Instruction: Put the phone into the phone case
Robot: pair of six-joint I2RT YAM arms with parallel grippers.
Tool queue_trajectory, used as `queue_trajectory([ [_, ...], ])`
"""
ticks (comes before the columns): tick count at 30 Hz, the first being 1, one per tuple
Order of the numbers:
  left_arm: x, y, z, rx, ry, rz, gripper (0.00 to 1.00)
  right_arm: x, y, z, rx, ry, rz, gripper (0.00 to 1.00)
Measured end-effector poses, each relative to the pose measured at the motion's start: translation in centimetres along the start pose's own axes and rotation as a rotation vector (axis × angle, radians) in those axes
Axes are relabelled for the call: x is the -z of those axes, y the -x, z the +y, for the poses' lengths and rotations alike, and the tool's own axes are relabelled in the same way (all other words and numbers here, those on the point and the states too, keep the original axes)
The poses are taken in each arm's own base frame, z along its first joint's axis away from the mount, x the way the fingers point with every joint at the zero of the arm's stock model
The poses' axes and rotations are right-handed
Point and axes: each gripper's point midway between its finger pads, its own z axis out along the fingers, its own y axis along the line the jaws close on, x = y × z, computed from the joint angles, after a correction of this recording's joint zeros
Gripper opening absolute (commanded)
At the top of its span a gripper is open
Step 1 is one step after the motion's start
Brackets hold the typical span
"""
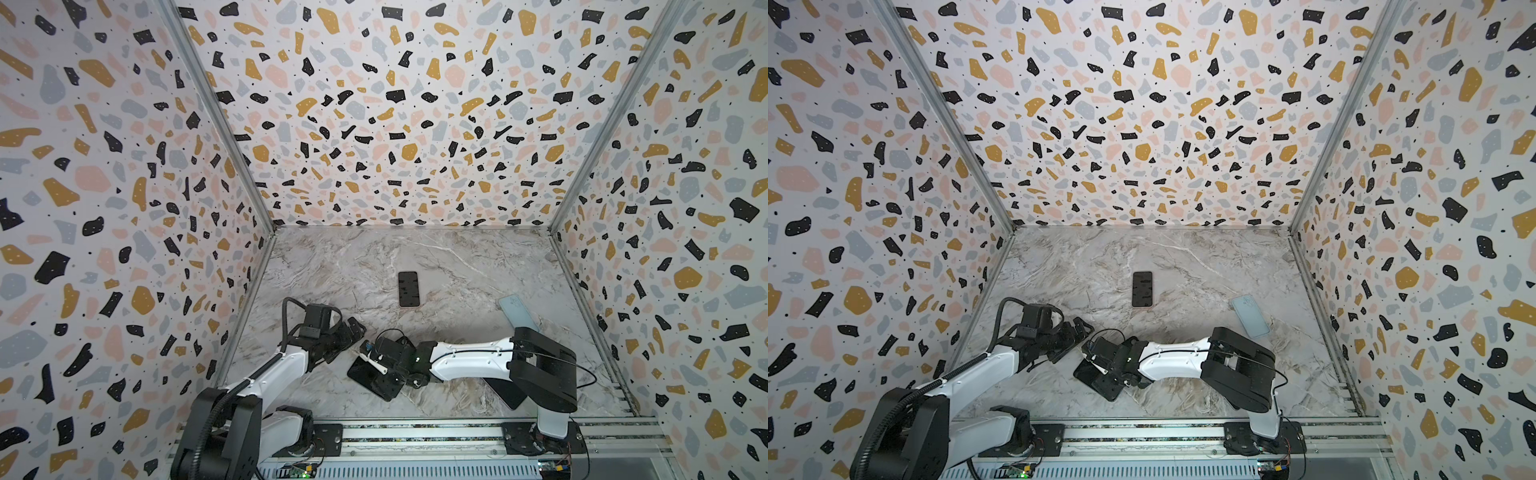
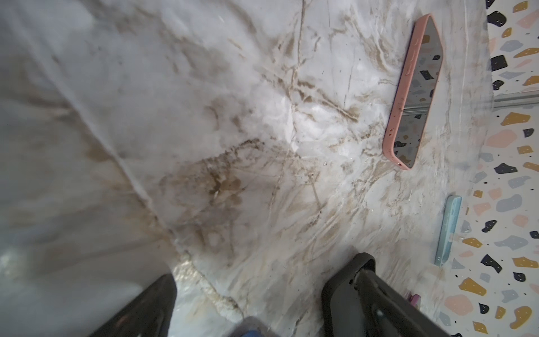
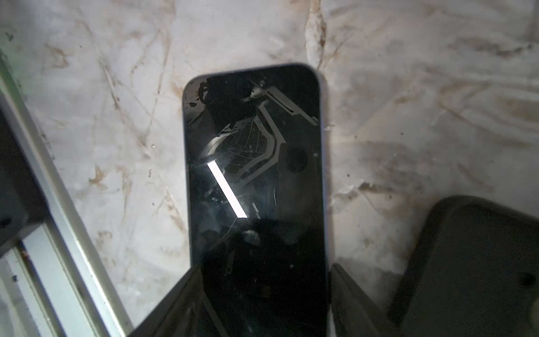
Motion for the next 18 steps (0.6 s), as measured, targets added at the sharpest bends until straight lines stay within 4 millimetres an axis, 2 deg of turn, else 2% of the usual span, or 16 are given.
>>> queue_trajectory([
  [3,0.1,0.1,0.1,0.009,-0.001,0.0,1.0,0.1,0.0,0.3,0.012,-0.01,0.013,0.86],
  [10,0.5,1.1,1.1,0.058,0.032,-0.009,1.0,-0.4,-0.2,0.8,0.104,-0.076,0.109,0.93],
  [13,0.7,1.2,1.5,0.068,0.045,-0.008,1.0,-0.9,-0.1,0.9,0.134,-0.108,0.148,0.92],
  [18,0.7,1.2,1.5,0.067,0.046,-0.006,1.0,-1.1,0.3,0.3,0.103,-0.132,0.168,0.8],
])
